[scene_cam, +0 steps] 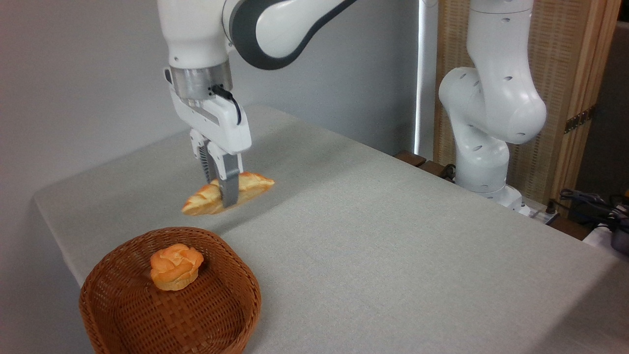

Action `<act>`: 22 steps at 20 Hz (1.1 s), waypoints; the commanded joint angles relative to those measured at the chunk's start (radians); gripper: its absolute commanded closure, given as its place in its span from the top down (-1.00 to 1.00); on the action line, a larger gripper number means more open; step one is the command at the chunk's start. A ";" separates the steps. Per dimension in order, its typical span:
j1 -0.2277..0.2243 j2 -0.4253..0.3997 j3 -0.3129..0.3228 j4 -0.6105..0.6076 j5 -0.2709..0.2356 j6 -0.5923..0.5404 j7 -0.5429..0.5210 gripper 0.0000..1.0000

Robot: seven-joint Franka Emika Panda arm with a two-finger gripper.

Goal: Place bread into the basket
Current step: 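Lift the braided roll and carry it over the wicker basket, then lower the roll into the basket and open the gripper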

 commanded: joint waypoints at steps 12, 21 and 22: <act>0.014 0.080 0.103 0.034 -0.026 0.422 0.008 1.00; 0.013 0.087 0.103 0.032 -0.026 0.433 0.006 1.00; 0.014 0.087 0.103 0.032 -0.028 0.435 0.006 1.00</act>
